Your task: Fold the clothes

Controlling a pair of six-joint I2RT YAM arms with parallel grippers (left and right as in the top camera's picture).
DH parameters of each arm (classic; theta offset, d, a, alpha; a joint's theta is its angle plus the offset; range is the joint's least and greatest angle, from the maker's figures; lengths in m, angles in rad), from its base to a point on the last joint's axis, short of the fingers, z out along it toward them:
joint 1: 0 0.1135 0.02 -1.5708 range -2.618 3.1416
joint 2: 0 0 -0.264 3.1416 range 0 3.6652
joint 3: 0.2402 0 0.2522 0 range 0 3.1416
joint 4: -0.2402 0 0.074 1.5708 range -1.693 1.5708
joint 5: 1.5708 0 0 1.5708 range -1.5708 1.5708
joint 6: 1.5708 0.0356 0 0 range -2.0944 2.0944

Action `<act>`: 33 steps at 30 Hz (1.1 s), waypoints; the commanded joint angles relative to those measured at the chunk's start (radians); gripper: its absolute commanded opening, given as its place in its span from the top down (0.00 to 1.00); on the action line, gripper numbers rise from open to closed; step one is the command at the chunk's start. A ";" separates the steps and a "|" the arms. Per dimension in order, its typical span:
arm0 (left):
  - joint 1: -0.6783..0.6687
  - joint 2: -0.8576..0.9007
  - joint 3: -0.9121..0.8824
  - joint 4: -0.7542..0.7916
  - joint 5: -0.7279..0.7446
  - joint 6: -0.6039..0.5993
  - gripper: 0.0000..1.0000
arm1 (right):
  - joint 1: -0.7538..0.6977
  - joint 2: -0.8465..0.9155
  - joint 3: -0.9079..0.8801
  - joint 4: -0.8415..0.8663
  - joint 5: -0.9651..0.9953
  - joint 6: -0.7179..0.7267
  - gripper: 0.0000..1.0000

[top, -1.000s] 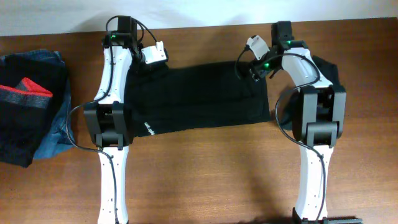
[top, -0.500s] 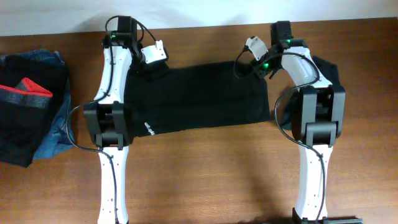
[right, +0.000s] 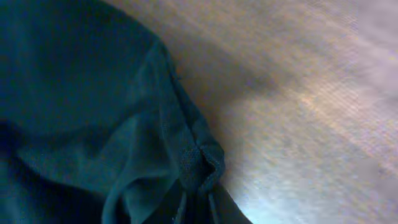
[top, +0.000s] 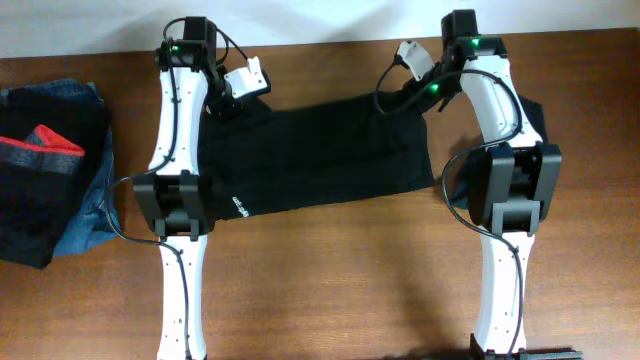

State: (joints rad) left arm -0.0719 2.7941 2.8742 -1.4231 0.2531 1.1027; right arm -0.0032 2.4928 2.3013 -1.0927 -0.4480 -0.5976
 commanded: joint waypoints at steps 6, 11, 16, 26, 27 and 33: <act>0.022 0.010 0.042 -0.152 0.071 -0.018 0.98 | -0.045 -0.020 0.030 -0.063 -0.155 0.001 0.86; 0.043 0.009 0.112 -0.210 0.131 -0.018 0.99 | -0.067 -0.035 0.037 -0.146 -0.178 -0.020 0.87; 0.051 0.009 0.197 -0.265 0.139 -0.050 0.98 | -0.087 -0.035 0.039 -0.209 -0.231 -0.047 0.87; 0.056 0.009 0.211 -0.265 0.151 -0.140 0.98 | -0.117 -0.042 0.042 -0.296 -0.287 -0.095 0.87; 0.057 0.009 0.211 -0.265 0.151 -0.156 0.99 | -0.118 -0.044 0.045 -0.312 -0.293 -0.105 0.87; 0.060 -0.021 0.211 -0.265 0.152 -0.198 0.99 | -0.118 -0.054 0.125 -0.396 -0.304 -0.132 0.87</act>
State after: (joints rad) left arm -0.0219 2.7941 3.0615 -1.6833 0.3862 0.9482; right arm -0.1139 2.4920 2.3585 -1.4567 -0.7097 -0.6888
